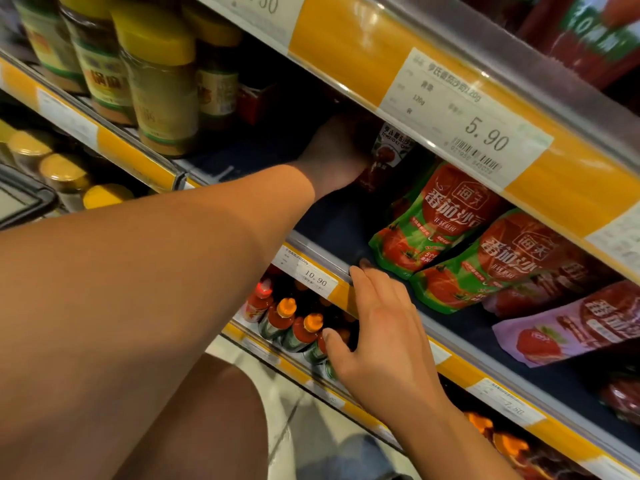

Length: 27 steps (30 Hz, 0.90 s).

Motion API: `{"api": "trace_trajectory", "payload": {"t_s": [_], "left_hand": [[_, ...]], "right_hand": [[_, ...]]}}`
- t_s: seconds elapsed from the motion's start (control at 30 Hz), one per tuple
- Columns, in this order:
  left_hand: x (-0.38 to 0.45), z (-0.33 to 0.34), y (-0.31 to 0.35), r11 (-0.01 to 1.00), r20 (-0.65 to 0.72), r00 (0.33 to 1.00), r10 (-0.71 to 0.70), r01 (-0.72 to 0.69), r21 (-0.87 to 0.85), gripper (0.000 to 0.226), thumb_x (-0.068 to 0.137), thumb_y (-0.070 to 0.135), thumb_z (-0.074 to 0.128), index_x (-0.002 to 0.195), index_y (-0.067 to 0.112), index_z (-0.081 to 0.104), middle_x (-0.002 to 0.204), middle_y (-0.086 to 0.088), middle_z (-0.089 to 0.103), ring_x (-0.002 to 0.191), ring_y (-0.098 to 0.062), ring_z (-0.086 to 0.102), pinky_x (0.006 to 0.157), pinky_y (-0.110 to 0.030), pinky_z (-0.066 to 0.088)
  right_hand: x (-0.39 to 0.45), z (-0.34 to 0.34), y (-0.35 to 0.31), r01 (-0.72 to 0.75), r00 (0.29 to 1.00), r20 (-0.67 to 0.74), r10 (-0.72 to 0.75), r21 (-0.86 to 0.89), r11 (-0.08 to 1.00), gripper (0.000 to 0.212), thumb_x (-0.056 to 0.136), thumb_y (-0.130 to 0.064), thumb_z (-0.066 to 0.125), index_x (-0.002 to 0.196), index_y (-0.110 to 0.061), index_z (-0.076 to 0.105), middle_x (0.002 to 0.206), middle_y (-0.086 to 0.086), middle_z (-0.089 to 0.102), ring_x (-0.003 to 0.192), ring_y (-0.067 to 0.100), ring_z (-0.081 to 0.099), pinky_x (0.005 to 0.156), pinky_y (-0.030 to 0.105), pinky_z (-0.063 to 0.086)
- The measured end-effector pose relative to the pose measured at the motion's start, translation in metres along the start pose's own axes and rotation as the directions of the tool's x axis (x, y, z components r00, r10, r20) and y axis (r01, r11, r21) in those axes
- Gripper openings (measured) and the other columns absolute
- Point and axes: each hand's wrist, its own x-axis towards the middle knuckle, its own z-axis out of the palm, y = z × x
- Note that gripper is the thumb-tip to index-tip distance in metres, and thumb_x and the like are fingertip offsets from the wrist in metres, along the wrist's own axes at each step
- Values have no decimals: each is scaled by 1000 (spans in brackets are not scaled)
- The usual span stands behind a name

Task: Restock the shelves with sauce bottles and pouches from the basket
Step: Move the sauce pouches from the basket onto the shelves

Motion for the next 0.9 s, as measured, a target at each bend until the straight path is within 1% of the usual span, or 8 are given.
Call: {"api": "trace_trajectory", "payload": {"t_s": [0.2,0.37,0.47,0.57,0.67,0.73,0.8,0.9], "left_hand": [[-70,-59,2,989,36,991,-132,134,-55,55,94,22,75,145,14,56,140,-5,63,133,-16,57,115,-34,43],[-184,-137,11,998,114,992,-55,51,34,50,98,41,69,145,38,53,139,23,59,131,10,49,111,-22,39],[-257,-189,9,988,53,991,-120,114,108,49,97,47,68,144,48,51,145,29,52,137,11,42,111,-28,38],[-328,-240,-7,960,-65,970,-232,239,143,51,94,58,65,143,51,50,147,30,50,140,9,40,116,-38,38],[-397,-284,-27,909,-185,914,-360,389,150,53,90,63,65,140,53,51,142,31,53,136,6,47,111,-45,45],[-440,-307,-40,872,-253,866,-431,472,131,52,90,64,66,139,53,51,141,31,54,134,3,51,109,-47,48],[-477,-325,-51,841,-322,819,-475,530,109,54,87,71,65,136,53,54,139,31,56,131,5,52,111,-44,46],[-520,-341,-67,780,-377,745,-551,620,86,52,84,75,62,131,54,56,136,28,59,125,3,56,108,-39,48]], "right_hand": [[1,-5,-4,-34,999,16,35,-31,999,85,86,-56,66,156,-21,33,156,-4,36,142,17,33,117,37,39],[12,-23,-6,-131,989,72,127,49,990,79,88,-55,68,154,-21,40,148,-3,45,136,21,41,110,39,43],[10,-37,-29,-171,984,86,156,205,964,77,90,-49,72,155,-22,40,154,-1,46,140,22,45,109,40,41],[10,-56,-69,-79,996,75,56,348,934,69,91,-44,73,152,-26,46,155,-5,48,141,19,46,110,40,40],[14,-76,-122,40,990,104,-93,429,903,67,91,-42,73,151,-32,46,153,-12,50,139,11,47,112,41,42],[15,-82,-166,111,967,153,-202,458,882,68,91,-40,75,152,-33,45,148,-11,53,123,1,57,100,29,50],[15,-79,-214,210,920,219,-325,425,880,68,91,-42,74,152,-33,45,147,-8,54,119,6,62,94,25,52],[16,-60,-286,408,789,351,-504,314,857,72,92,-52,69,155,-31,41,157,-7,44,140,17,47,110,35,41]]}}
